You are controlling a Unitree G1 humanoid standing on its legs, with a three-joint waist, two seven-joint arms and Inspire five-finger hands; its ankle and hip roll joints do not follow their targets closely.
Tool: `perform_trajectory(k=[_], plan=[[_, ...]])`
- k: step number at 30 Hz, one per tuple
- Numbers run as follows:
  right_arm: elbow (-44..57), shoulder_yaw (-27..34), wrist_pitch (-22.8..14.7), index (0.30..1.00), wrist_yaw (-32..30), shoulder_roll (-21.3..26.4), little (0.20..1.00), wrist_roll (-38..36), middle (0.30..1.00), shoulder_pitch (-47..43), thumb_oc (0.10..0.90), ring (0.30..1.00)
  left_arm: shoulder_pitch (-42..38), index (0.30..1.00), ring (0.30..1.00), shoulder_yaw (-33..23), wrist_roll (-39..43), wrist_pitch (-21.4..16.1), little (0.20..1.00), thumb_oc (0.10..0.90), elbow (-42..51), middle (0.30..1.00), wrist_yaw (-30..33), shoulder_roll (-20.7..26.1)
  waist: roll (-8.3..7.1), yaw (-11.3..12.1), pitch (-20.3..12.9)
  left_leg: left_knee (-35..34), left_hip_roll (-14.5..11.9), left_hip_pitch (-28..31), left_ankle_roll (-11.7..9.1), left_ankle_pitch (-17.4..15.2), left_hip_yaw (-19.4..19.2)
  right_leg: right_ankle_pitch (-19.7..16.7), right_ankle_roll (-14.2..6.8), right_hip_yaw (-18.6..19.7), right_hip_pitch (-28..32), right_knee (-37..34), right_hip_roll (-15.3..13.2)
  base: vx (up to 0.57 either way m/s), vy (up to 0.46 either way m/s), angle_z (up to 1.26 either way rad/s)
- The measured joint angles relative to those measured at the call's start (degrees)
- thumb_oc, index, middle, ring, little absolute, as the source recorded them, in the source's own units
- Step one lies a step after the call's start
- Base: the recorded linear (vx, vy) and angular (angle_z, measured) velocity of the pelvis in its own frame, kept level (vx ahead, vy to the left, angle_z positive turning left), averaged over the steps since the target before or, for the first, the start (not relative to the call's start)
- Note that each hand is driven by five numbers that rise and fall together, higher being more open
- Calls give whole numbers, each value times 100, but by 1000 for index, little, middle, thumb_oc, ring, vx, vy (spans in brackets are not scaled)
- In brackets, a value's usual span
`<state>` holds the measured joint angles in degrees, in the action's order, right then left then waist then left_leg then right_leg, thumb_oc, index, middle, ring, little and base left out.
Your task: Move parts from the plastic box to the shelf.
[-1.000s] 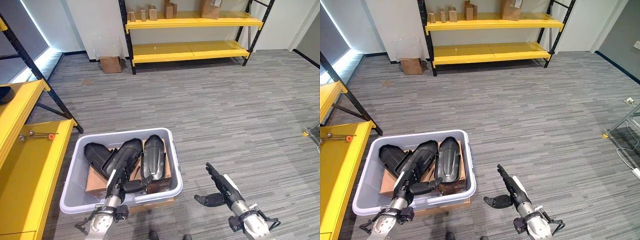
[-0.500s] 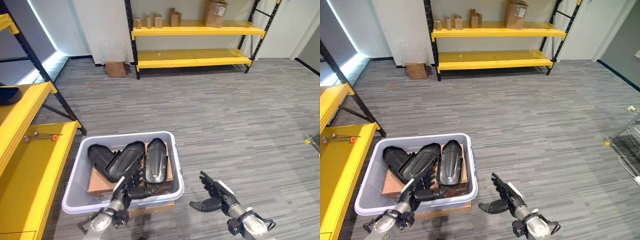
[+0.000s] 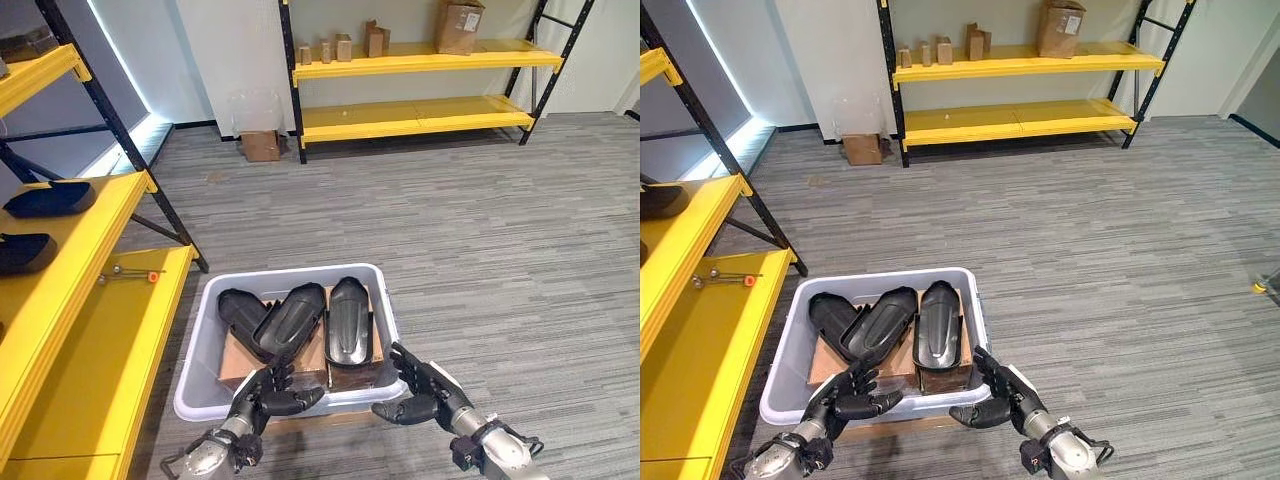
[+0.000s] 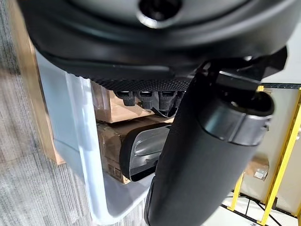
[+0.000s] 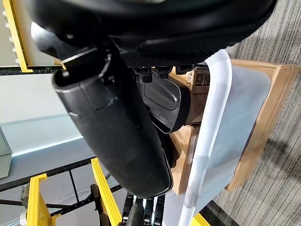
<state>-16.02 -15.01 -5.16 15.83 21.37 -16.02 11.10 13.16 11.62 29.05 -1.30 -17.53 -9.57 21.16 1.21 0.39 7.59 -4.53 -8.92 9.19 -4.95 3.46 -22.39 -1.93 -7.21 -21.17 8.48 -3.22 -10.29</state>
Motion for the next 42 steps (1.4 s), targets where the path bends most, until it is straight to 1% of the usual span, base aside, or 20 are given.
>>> perform_trajectory(k=[5, 9, 17, 35, 36, 42], plan=[[0, 0, 0, 1000, -17, 64, 1000, 2, 1000, 33, 900, 1000, 4, 1000, 1000, 6, 0, 0, 1000, 900, 1, 1000, 1, -3, 40, -16, -8, 1, 2, -3, -7, 5, -13, -59, 49, -6, -11, -7, -1, -5, 2, -1], [0, 1, 1, 1000, -126, 113, 1000, 2, 1000, 27, 900, 1000, 18, 1000, 1000, 7, 0, 0, 1000, 900, 1, 1000, 8, -5, 63, -9, -14, 4, 18, -14, 0, -1, -12, -119, 13, -19, 11, -71, 5, -18, 4, 0], [0, 3, 1, 1000, -135, 158, 1000, 6, 1000, 22, 900, 1000, 18, 1000, 1000, 7, 0, 0, 1000, 900, 0, 1000, 6, -5, 62, -3, -13, 4, 20, -12, 2, -2, 9, -134, 13, -54, 67, -106, 6, 1, 2, 1], [3, 5, 0, 1000, -135, 159, 1000, 21, 1000, 18, 900, 1000, 17, 1000, 1000, 2, 2, 0, 1000, 900, 1, 1000, 23, -5, 35, 8, 3, 2, 30, -23, 4, -6, 54, -154, -1, -138, 114, -163, 8, 0, 0, 0], [7, 5, 0, 1000, -134, 157, 1000, 21, 1000, 0, 900, 1000, 15, 1000, 1000, -6, 3, 0, 1000, 900, 1, 1000, 28, -5, -37, 138, 52, 1, 31, -25, 2, -9, 65, -154, 0, -147, 144, -165, 8, 0, 0, 0], [7, 5, 0, 1000, -135, 157, 1000, 21, 1000, 3, 900, 1000, 15, 1000, 1000, -6, 3, 0, 1000, 900, 1, 1000, 22, -5, -36, 133, 53, 2, 30, -25, 2, -9, 62, -154, 0, -145, 116, -168, 8, 0, 0, 0]])
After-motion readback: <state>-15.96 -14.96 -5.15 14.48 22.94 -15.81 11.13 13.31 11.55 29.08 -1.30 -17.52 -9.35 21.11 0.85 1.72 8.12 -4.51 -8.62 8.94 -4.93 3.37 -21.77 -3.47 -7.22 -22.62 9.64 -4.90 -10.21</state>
